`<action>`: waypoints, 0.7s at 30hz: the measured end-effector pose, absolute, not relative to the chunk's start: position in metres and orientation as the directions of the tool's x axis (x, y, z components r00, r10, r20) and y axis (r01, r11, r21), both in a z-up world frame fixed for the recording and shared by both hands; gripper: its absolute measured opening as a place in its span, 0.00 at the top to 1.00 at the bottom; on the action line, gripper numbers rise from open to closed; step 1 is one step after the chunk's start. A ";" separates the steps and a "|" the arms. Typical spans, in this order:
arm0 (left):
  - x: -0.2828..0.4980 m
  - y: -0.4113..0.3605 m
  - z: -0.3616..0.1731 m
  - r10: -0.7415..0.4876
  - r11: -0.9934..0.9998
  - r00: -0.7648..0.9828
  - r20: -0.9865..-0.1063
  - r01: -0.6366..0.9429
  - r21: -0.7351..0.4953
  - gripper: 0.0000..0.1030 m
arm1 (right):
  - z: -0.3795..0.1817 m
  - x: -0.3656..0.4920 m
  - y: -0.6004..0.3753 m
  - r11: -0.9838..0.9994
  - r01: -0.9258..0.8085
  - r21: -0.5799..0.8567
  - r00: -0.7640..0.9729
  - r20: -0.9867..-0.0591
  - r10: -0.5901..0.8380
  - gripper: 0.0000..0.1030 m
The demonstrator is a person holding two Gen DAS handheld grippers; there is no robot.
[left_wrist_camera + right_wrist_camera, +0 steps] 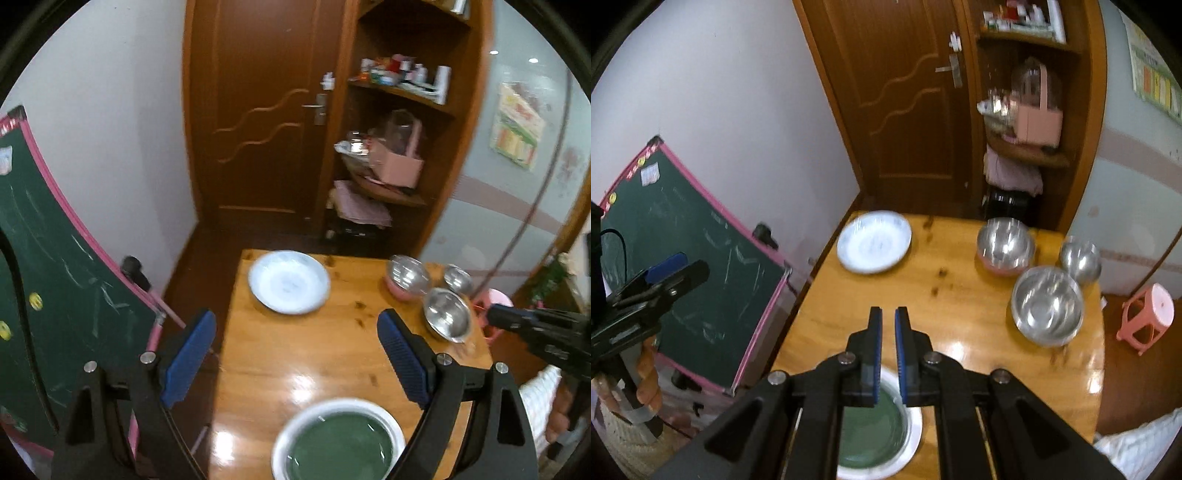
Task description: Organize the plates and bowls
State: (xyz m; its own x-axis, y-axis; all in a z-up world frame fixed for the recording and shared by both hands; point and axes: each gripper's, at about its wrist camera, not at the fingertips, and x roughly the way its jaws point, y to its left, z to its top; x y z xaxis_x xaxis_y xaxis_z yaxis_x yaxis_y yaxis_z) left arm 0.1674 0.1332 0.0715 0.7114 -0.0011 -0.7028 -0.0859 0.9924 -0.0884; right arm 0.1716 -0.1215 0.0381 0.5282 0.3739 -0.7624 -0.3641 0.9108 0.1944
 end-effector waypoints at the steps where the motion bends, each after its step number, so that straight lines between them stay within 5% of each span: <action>1: 0.177 0.137 0.073 0.012 0.991 0.703 -0.711 -0.102 -0.085 0.14 | 0.043 0.179 -0.121 0.912 -0.361 0.194 0.534 -0.759 0.373 0.94; 3: 0.207 0.146 0.073 0.023 0.988 0.681 -0.731 -0.126 -0.087 0.14 | 0.053 0.196 -0.116 0.915 -0.359 0.185 0.550 -0.750 0.368 0.93; 5: 0.231 0.152 0.067 0.048 0.986 0.656 -0.753 -0.153 -0.070 0.14 | 0.058 0.215 -0.110 0.911 -0.367 0.187 0.550 -0.746 0.375 0.82; 8: 0.274 0.163 0.045 0.112 0.978 0.608 -0.786 -0.207 -0.021 0.14 | 0.061 0.242 -0.104 0.907 -0.366 0.208 0.562 -0.727 0.394 0.51; 21: 0.390 0.189 -0.115 0.112 0.970 0.481 -0.869 -0.243 -0.009 0.14 | -0.056 0.384 -0.064 0.927 -0.337 0.162 0.413 -0.860 0.301 0.50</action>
State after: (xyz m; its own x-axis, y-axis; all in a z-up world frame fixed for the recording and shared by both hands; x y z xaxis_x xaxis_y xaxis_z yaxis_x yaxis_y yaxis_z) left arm 0.3905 0.1890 -0.1148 0.4812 0.1119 -0.8694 -0.2427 0.9701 -0.0094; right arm 0.3842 -0.0643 -0.0563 0.4132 0.3006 -0.8596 -0.3374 0.9273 0.1621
